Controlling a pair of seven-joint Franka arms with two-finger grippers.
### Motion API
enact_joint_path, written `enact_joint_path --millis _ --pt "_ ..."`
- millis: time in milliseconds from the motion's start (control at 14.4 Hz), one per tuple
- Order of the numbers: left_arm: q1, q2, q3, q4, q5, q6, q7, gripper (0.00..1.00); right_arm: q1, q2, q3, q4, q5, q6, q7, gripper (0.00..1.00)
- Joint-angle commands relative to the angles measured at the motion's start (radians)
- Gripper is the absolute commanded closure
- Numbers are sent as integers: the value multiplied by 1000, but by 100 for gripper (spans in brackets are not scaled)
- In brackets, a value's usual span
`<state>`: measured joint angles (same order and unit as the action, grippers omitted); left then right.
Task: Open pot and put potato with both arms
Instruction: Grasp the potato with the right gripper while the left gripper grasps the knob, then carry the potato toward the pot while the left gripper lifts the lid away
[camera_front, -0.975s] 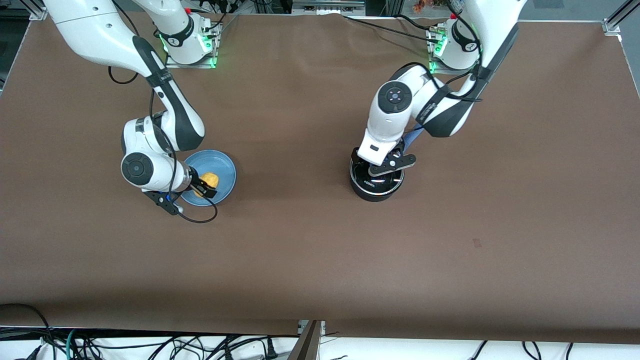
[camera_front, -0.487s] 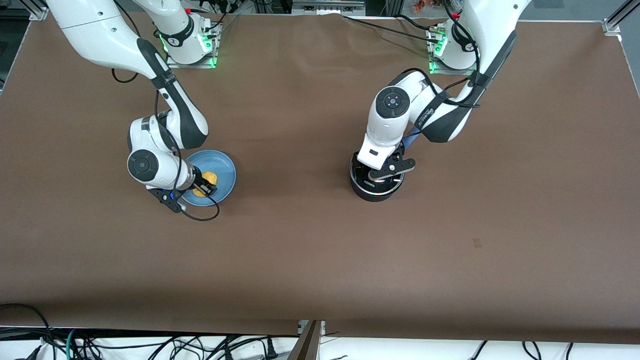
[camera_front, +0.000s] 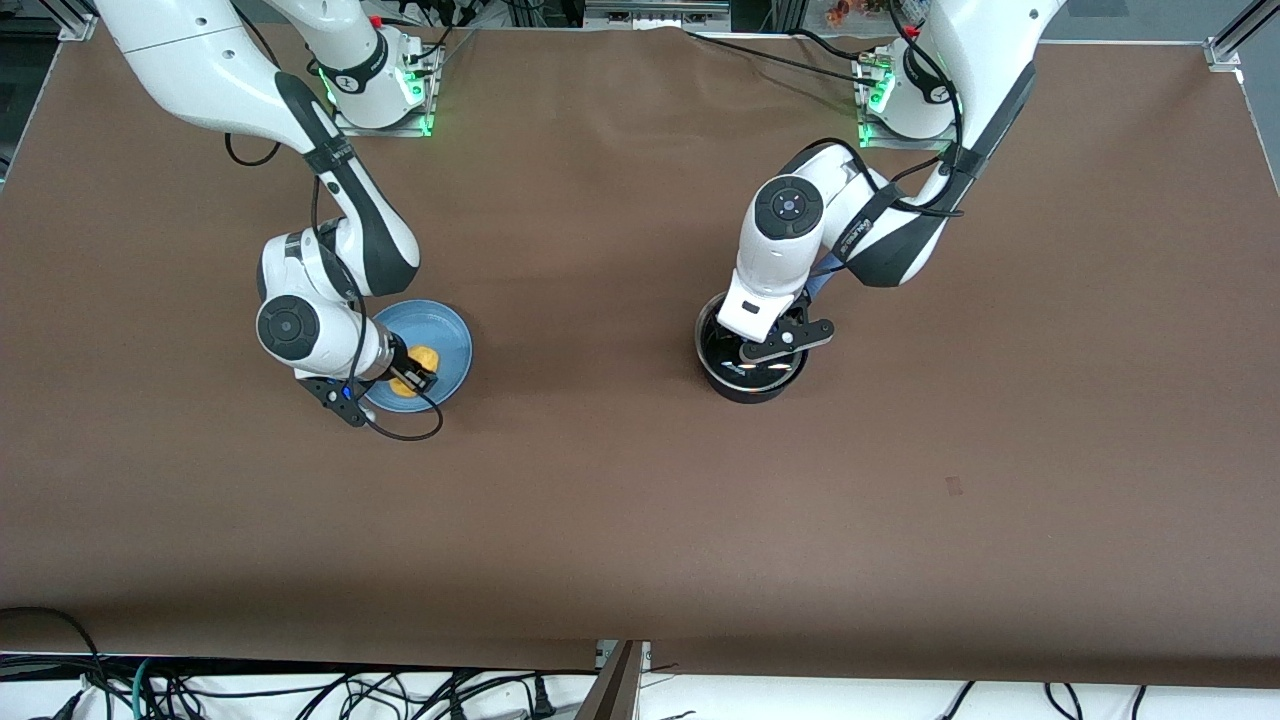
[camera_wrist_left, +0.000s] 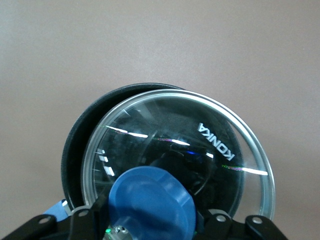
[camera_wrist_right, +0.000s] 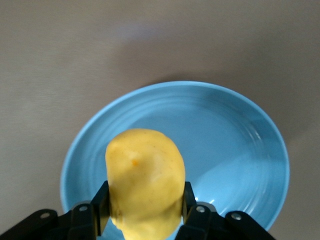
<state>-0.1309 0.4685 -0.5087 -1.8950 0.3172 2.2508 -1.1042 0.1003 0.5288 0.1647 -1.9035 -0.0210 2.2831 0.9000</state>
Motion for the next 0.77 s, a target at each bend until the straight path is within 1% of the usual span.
enact_joint_path --millis 0,139,278,348,487,557,627,696 --pt "25 7 -4 17 28 -14 58 88 -5 -24 16 -2 -7 -1 -7 81" --pt "46 1 -5 17 23 -20 105 100 -7 -45 16 9 -7 -16 -24 81" --pt "62 -11 -7 20 17 -30 133 100 -7 -49 18 52 -5 -66 -33 81" --pt "66 -24 -8 42 16 -72 147 100 -7 -58 18 75 -2 -95 -35 81" --pt "60 -24 -13 161 2 -237 181 100 -10 -70 48 125 1 -157 -38 81" --pt "63 -24 -13 215 -24 -304 211 100 -11 -79 70 153 4 -181 -36 81" --pt "71 -24 -10 253 -48 -348 268 100 -11 -81 102 184 7 -198 -32 81" --pt "100 -25 -8 276 -58 -378 332 100 -11 -81 136 214 9 -212 -27 81"
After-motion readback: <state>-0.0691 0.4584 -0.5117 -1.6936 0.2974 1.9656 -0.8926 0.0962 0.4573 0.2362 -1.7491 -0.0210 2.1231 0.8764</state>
